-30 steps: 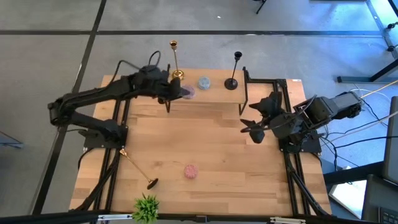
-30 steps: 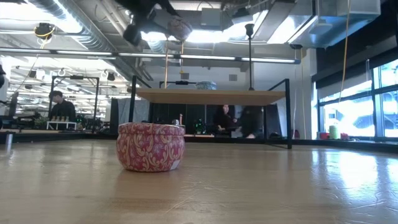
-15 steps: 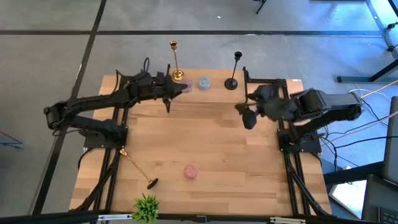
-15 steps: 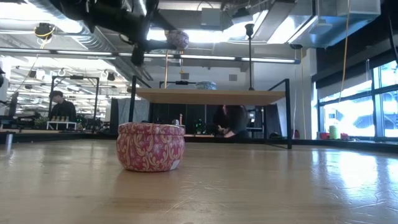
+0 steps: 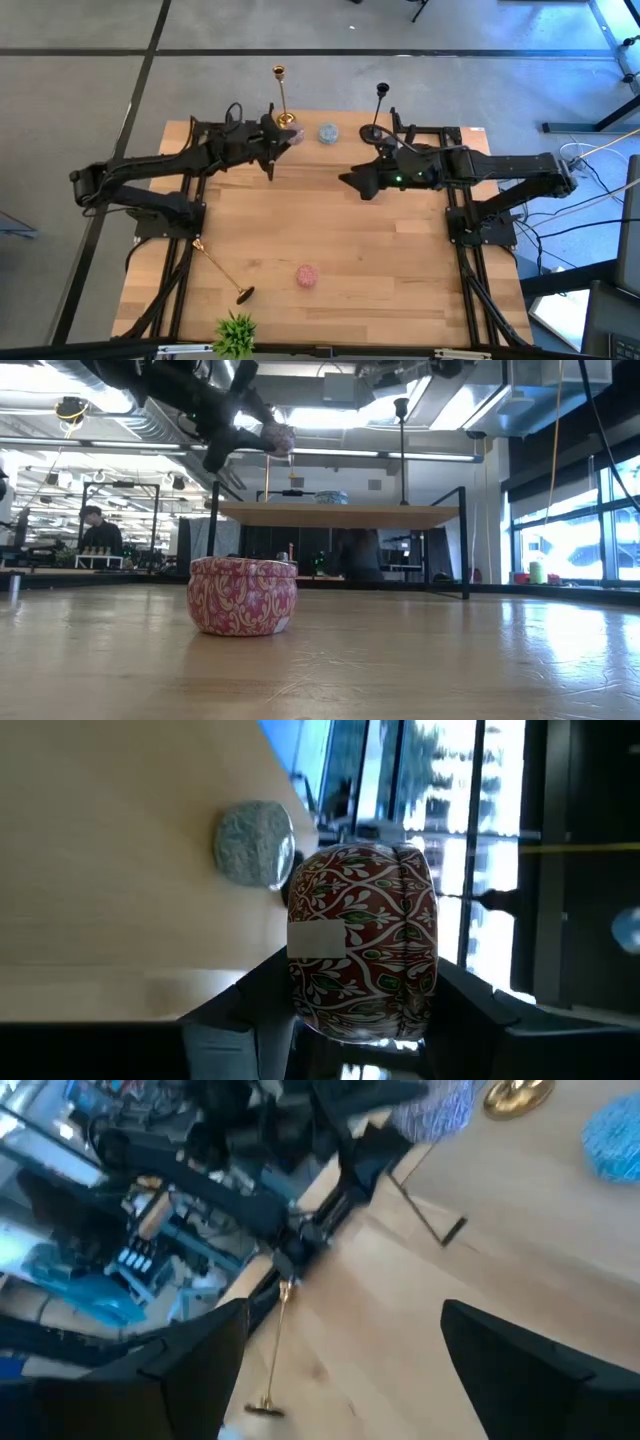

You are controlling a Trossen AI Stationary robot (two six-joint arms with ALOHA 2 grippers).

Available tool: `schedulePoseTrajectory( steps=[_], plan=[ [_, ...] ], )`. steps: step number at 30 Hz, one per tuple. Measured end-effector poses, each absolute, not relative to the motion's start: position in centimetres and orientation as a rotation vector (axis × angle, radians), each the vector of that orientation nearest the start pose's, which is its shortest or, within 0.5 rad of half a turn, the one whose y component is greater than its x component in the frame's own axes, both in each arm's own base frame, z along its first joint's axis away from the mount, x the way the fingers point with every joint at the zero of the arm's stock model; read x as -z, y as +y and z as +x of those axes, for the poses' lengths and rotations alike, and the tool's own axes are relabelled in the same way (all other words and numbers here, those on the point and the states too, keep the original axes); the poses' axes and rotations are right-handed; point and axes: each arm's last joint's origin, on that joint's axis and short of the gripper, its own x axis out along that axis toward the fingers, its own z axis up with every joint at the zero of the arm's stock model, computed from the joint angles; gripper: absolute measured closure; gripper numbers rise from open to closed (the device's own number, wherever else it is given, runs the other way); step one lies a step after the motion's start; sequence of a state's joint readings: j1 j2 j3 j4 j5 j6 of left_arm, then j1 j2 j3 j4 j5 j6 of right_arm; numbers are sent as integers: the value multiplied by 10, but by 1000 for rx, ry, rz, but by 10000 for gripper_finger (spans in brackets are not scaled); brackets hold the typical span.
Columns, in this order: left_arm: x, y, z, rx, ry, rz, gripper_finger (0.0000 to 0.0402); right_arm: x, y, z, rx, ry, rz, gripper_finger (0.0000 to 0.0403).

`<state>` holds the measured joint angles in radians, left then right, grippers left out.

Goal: Pick & Place candle stick holders
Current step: Put the red scented candle on the shelf

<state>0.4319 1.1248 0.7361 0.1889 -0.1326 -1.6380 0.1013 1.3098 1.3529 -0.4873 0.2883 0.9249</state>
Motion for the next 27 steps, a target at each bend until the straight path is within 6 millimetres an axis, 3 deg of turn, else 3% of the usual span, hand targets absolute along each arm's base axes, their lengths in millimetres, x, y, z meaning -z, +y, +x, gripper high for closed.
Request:
schedulePoseTrajectory(
  steps=[6, 11, 19, 24, 27],
  plan=[
    [-284, 87, 232, -716, -411, -1562, 233, -392, 17, 271, 337, 342, 830, 71],
    [-277, 63, 246, -824, -557, -1519, 233, -399, 16, 243, 320, 412, 782, 71],
    [-235, 31, 304, -890, -787, -1505, 233, -406, 15, 197, 236, 551, 630, 71],
    [-221, 31, 335, -950, -809, -1459, 234, -406, 20, 181, 196, 605, 525, 71],
    [-225, 34, 349, -957, -836, -1454, 234, -406, 24, 175, 170, 626, 490, 71]
  ],
)
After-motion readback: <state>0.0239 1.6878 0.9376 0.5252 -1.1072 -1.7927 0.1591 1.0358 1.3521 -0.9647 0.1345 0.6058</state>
